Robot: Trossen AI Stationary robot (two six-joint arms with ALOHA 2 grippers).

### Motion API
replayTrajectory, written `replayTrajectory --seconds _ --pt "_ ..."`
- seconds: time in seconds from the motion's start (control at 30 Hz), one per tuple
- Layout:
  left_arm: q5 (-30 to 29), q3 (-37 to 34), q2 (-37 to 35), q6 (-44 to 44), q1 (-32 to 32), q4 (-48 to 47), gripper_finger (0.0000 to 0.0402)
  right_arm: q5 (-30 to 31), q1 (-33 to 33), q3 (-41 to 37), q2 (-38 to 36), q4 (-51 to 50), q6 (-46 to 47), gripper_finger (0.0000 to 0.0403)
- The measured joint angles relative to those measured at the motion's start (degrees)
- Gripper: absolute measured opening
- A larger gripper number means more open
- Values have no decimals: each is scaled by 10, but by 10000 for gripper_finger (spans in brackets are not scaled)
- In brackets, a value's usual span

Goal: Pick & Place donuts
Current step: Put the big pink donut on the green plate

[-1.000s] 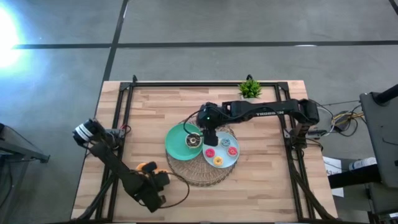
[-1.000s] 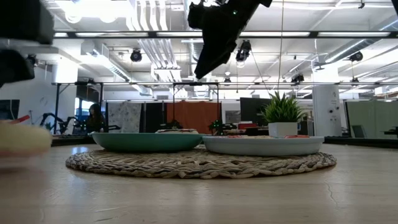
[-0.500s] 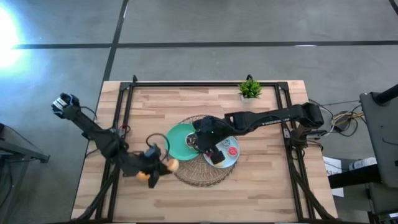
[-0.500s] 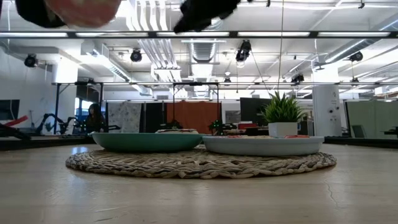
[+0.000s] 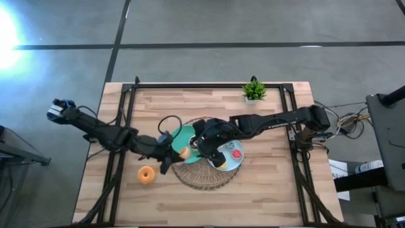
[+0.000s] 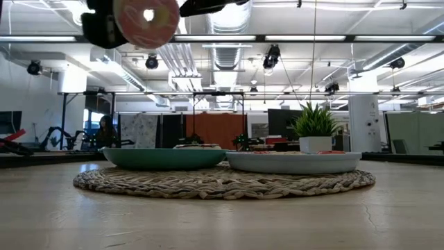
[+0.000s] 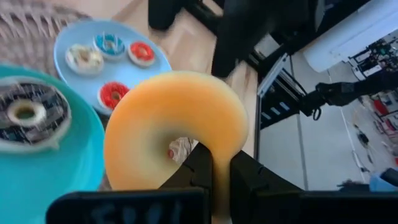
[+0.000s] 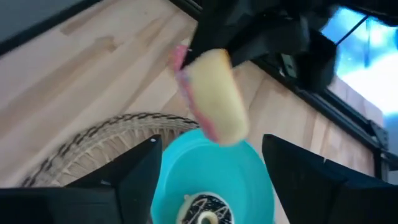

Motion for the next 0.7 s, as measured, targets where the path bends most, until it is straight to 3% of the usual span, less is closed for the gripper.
replayTrajectory --seconds 0.23,0.7 --pt "28 13 3 22 29 9 0 22 12 0 1 18 -26 276" --pt "41 22 33 22 35 34 0 25 12 0 1 31 -31 210"
